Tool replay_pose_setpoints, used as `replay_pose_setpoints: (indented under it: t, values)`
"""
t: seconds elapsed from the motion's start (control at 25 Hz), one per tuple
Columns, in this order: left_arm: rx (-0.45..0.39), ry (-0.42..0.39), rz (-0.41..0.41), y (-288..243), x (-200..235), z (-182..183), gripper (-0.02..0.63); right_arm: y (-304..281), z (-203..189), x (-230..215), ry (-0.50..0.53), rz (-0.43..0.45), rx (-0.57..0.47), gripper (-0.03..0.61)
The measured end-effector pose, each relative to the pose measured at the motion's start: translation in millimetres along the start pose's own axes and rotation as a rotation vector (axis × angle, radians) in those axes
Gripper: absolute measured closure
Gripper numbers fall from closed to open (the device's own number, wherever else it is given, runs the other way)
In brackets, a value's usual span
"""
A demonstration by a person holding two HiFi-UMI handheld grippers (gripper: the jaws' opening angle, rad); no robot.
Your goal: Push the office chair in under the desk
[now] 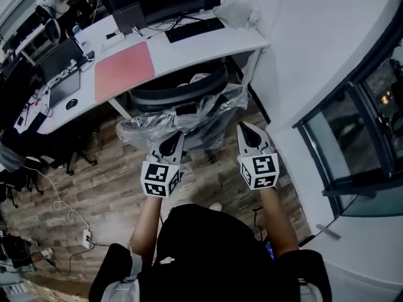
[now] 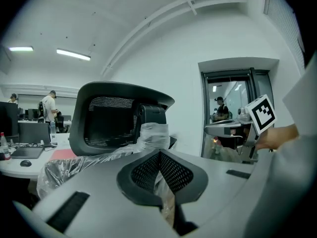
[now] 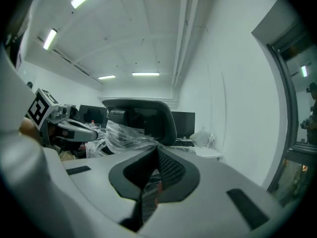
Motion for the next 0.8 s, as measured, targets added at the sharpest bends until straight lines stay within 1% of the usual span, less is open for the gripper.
replay_pose_setpoints:
  t: [0.12, 0.28, 0.44, 0.56, 0.72, 0.8]
  values:
    - [0.001, -0.008, 0.042, 6.5, -1.0, -0.4, 0.598, 0.1, -1.4, -2.8, 0.030, 0.031, 0.016, 0.555]
    - [0.010, -0.014, 0.097, 14.0, 5.6, -4.6, 0.598, -7.8, -4.3, -5.6, 0.097, 0.048, 0.041, 0.554]
    - [0.018, -0.016, 0.158, 23.8, 16.7, -9.1, 0.598, -19.4, -1.8, -0.4, 0.148, 0.105, 0.054, 0.554]
    - [0.020, -0.024, 0.198, 29.2, 24.4, -11.1, 0.598, -26.7, -1.2, 4.2, 0.216, 0.141, 0.085, 0.554]
    - [0.028, -0.039, 0.240, 31.3, 36.6, -11.7, 0.598, -33.8, -1.4, 6.1, 0.288, 0.155, 0.118, 0.554]
    - [0.032, -0.068, 0.258, 28.9, 41.5, -12.5, 0.598, -37.0, -3.0, 4.9, 0.314, 0.156, 0.135, 0.554]
Point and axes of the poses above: the fingertips, and each gripper's own axes: y backward along the fingers, x to its left, z out of its top, the point moved 8 cm from there along y, backward along the fingers, and after that the axes turned 13 degrees about z, right-handed, at the moved point
